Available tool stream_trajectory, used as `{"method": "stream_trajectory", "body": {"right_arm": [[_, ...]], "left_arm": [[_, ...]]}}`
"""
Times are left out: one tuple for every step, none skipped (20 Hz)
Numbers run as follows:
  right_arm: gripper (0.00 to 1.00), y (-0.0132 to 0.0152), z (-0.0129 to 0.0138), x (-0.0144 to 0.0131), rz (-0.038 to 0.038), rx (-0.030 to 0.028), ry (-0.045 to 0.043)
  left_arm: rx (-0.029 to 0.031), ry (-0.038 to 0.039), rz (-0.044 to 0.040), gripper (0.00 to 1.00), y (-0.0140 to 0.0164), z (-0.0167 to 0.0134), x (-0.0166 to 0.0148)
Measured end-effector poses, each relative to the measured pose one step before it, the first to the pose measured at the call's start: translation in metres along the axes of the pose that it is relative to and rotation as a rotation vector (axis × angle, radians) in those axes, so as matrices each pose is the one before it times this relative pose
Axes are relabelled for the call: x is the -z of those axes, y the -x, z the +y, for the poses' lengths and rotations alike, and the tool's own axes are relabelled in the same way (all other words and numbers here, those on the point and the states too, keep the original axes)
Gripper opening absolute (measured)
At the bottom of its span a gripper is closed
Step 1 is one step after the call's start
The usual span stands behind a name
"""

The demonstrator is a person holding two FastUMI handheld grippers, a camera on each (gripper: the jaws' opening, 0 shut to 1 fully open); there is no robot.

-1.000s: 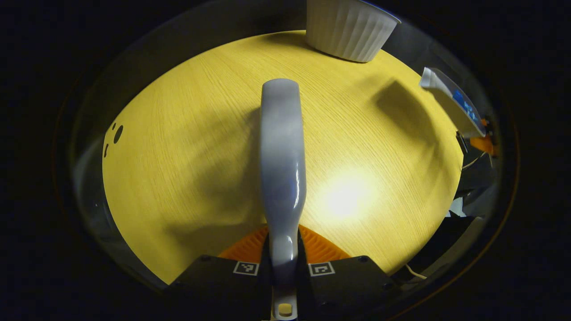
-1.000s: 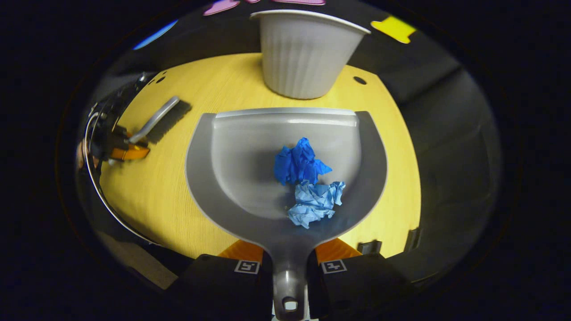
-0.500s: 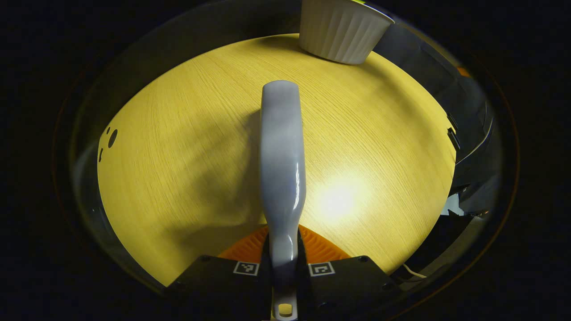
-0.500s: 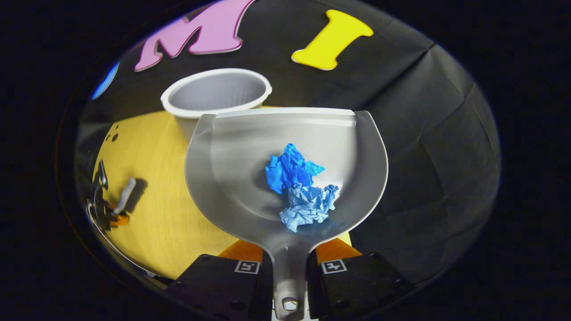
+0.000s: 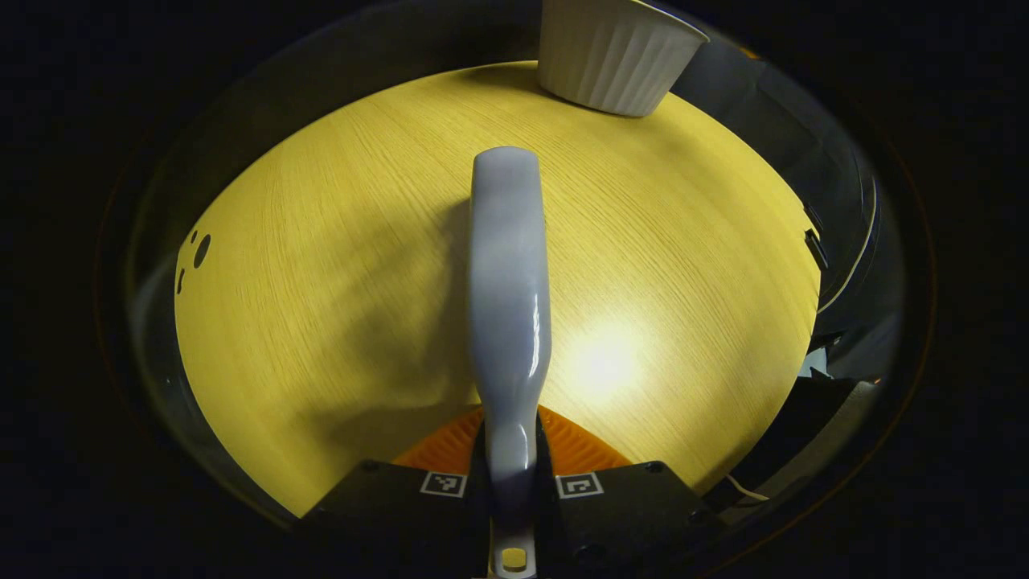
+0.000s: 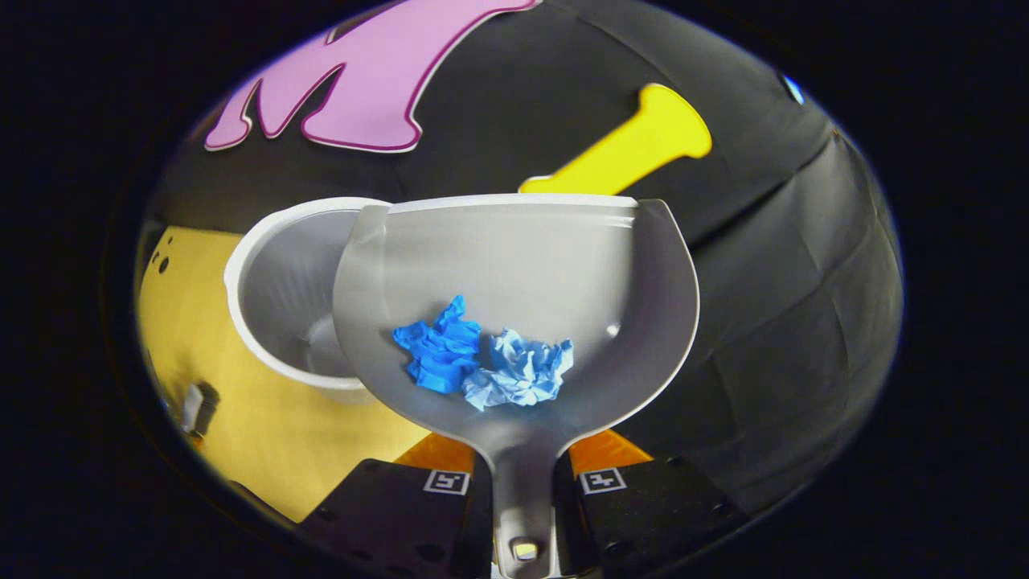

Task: Pick up the small broom and dustpan from the desktop, sweep the trash into the dustpan with the broom, and then empty the trash into the garbage bin.

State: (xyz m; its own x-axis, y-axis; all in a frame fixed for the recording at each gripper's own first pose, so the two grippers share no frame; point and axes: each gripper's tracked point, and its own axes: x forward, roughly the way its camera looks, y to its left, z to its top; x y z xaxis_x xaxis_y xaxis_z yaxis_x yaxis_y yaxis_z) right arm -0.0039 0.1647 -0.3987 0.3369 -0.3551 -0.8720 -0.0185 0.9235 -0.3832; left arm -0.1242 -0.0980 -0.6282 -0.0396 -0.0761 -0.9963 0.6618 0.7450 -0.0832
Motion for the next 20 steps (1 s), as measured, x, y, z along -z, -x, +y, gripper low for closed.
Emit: {"method": "stream_trajectory", "body": {"right_arm": [[0.35, -0.00015, -0.00146, 0.00222, -0.01153, 0.01591, 0.03166], [0.35, -0.00155, -0.00226, 0.00245, -0.01516, 0.02248, 0.04009], [0.35, -0.00148, -0.00393, 0.00157, -0.02015, 0.02621, 0.04322], [0.35, -0.00156, -0.00568, 0.00225, -0.02575, 0.02651, 0.05213], [0.35, -0.00227, -0.00505, 0.00019, -0.02171, 0.02218, 0.05029], [0.35, 0.00349, -0.01018, -0.00019, -0.02195, 0.02391, 0.04923], [0.35, 0.00324, -0.00933, 0.0015, -0.01818, 0.01908, 0.04544], [0.35, 0.0005, -0.00553, 0.00149, -0.0201, 0.01671, 0.03804], [0.34, 0.0011, -0.00449, 0.00076, -0.02037, 0.0225, 0.03125], [0.35, 0.0018, -0.00141, -0.00208, -0.01545, 0.01793, 0.03428], [0.35, 0.00182, -0.00219, -0.00227, -0.0206, 0.02182, 0.02996], [0.35, 0.00071, 0.00034, -0.00122, -0.0057, 0.00928, 0.03657], [0.35, -0.00321, -0.00051, -0.00028, -0.00384, 0.01077, 0.03681], [0.35, 0.00052, -0.0034, -0.00479, -0.0087, 0.01748, 0.04396], [0.35, 0.00114, -0.00326, -0.00213, -0.00981, 0.02437, 0.05344], [0.34, 0.00109, -0.00463, -0.00565, -0.01903, 0.03281, 0.05317], [0.34, 0.00384, -0.00201, -0.00525, -0.02012, 0.0302, 0.04899], [0.35, -0.00085, -0.00268, -0.00269, -0.01734, 0.03088, 0.0582], [0.35, 0.00185, -0.00731, -0.00724, -0.0318, 0.04219, 0.07245], [0.34, -0.00198, -0.00242, -0.00099, -0.0224, 0.02237, 0.05217]], "left_arm": [[-0.00133, 0.00033, 0.0005, 0.26, -0.00003, -0.00008, -0.00035], [-0.00051, -0.00023, 0.00074, 0.26, 0.00053, 0.00018, 0.00031], [-0.00013, 0.00062, 0.00037, 0.26, -0.00007, -0.00014, -0.00082], [-0.0004, 0.00143, 0.00007, 0.26, -0.00012, -0.00018, 0.00074], [0.00003, 0.00053, 0.00011, 0.26, -0.00021, -0.0002, -0.00053], [-0.00013, 0.00039, -0.00008, 0.26, -0.00052, 0.00015, 0.00047], [0.00022, -0.00012, 0.00016, 0.25, 0.00049, -0.00019, -0.00047], [0.00024, -0.00067, -0.00021, 0.25, 0.00007, 0.0002, 0.0003], [0.00024, 0.00001, -0.00027, 0.22, -0.00001, -0.00006, -0.00062], [0.00048, 0.00049, -0.00119, 0.26, -0.00042, -0.00005, 0.0003], [0.00041, 0.00002, -0.00072, 0.26, 0.00033, -0.00022, -0.00038], [0.00121, -0.00141, -0.00008, 0.26, -0.00038, 0.00004, 0.0005], [0.00021, -0.00211, -0.00086, 0.26, -0.00002, 0.00016, -0.00098], [0.0001, -0.00013, -0.00181, 0.23, -0.00031, -0.00002, 0.0004], [-0.00012, 0.00032, 0.00189, 0.29, 0.0023, -0.00001, 0.00035], [0.00062, -0.00067, -0.00155, 0.26, -0.00306, -0.00014, -0.00051], [0.00095, -0.0014, 0.00238, 0.26, 0.00063, 0.00027, 0.00025], [0.0013, -0.00151, 0.00008, 0.26, -0.00077, 0.0001, -0.00009], [0.0007, -0.00088, 0.00074, 0.26, 0.00001, -0.00002, -0.00055], [-0.00021, -0.00049, 0.00119, 0.26, 0.00045, 0.0001, 0.0006]]}}
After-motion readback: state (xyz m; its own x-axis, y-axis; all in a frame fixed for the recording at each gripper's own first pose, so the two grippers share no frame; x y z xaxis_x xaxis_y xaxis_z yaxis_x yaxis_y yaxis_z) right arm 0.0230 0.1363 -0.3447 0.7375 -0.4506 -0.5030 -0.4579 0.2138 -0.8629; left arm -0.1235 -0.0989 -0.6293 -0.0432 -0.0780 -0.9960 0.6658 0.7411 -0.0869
